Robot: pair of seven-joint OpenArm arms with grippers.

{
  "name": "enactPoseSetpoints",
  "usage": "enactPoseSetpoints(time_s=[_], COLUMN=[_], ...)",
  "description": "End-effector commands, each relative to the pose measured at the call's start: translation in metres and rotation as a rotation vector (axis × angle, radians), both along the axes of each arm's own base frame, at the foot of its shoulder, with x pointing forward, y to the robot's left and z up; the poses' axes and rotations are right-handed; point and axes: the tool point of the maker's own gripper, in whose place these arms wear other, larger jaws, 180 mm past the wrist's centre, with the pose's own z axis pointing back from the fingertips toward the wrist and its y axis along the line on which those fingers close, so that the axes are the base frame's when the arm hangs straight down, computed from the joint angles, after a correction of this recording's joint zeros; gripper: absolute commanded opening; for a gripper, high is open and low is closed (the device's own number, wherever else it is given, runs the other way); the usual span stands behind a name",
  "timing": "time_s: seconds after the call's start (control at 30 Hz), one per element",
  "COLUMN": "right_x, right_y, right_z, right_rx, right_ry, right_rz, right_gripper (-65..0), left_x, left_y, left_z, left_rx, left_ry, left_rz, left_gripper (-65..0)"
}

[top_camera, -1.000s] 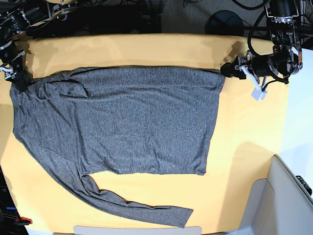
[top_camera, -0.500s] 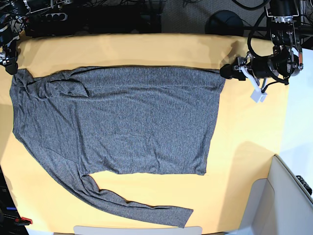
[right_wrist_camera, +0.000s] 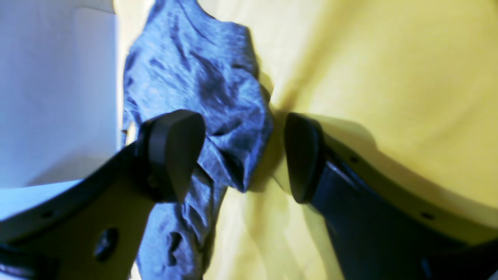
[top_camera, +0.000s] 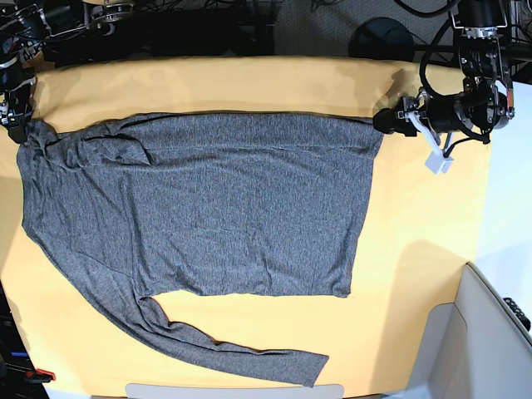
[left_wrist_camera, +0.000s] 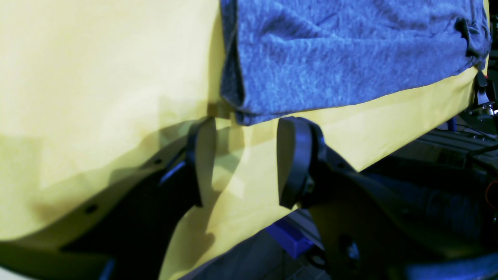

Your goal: Fold the T-shirt properly

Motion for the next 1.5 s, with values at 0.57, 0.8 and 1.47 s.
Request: enactPoseSetpoints(time_s=[0.57,0.8,1.47], right_x=[0.057,0.059,0.059], right_y=[0.043,0.045,0.066], right_z=[-0.005,-0.006,-0.028], right_rx=[0.049,0.052,0.019], right_ry=[0.009,0.010,0.154], right_rz=[0.127,0.129,0.226], right_gripper=[-27.1,-29.4,-65.0], left_x=[0.000,0.002,0.047], left_y=[0.004,0.006,0.033], left_z=[0.006,0.007,0.010], left_rx=[0.005,0.006,-0.114], left_ry=[-0.010,-0.016,-0.013], left_rz=[-0.007,0.000,0.165], left_gripper=[-41.3,-41.3,-38.5])
